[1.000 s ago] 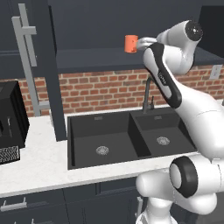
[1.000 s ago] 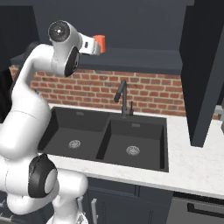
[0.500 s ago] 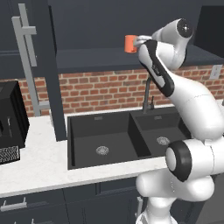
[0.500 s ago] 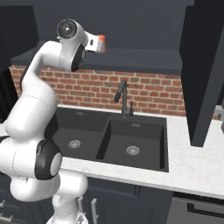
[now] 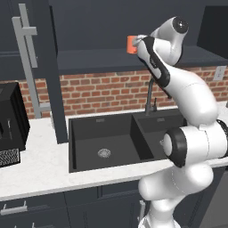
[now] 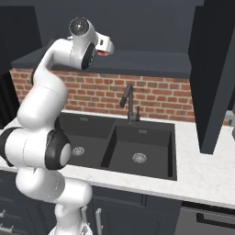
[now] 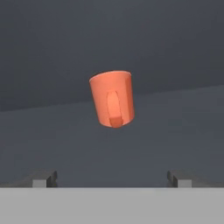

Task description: Gather all objects into one cabinet and sort the glasses and bowls to opposite sides.

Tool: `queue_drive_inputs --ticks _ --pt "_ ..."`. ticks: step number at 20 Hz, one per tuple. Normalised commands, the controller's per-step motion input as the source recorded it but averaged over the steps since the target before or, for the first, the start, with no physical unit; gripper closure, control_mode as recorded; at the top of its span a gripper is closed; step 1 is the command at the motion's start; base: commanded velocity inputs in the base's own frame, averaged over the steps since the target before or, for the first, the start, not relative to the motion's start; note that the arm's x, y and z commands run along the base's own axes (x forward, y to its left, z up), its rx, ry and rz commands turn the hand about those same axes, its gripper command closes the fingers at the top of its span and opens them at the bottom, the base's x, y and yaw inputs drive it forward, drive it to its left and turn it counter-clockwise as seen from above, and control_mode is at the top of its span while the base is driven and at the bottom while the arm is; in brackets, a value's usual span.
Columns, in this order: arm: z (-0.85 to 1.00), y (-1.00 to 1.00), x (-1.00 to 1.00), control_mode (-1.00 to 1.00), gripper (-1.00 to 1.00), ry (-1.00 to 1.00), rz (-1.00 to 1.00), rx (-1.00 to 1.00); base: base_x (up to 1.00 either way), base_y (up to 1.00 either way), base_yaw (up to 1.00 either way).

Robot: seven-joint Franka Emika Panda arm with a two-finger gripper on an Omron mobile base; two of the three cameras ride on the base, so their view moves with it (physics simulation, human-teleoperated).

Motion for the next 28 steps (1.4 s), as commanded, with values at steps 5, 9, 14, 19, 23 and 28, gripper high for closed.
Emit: queue_drive_inputs --ticks 5,9,14,19,23,28 --pt "-0.11 0.0 0.41 -1.0 -1.0 0.05 0.0 0.0 0.0 0.0 0.0" --pt "0.0 0.0 0.35 -1.0 -1.0 0.0 0.0 0.0 0.0 0.0 0.0" --pt "-0.02 0.0 0.29 -1.0 -1.0 0.0 0.0 0.0 0.0 0.0 0.0" --pt "-0.3 0.0 0.19 -1.0 -1.0 0.0 0.0 0.0 0.0 0.0 0.0" --pt "-0.13 0.0 0.26 -1.0 -1.0 -0.04 0.0 0.0 0.0 0.0 0.0" --pt "0.0 0.0 0.38 -1.0 -1.0 -0.05 0.0 0.0 0.0 0.0 0.0"
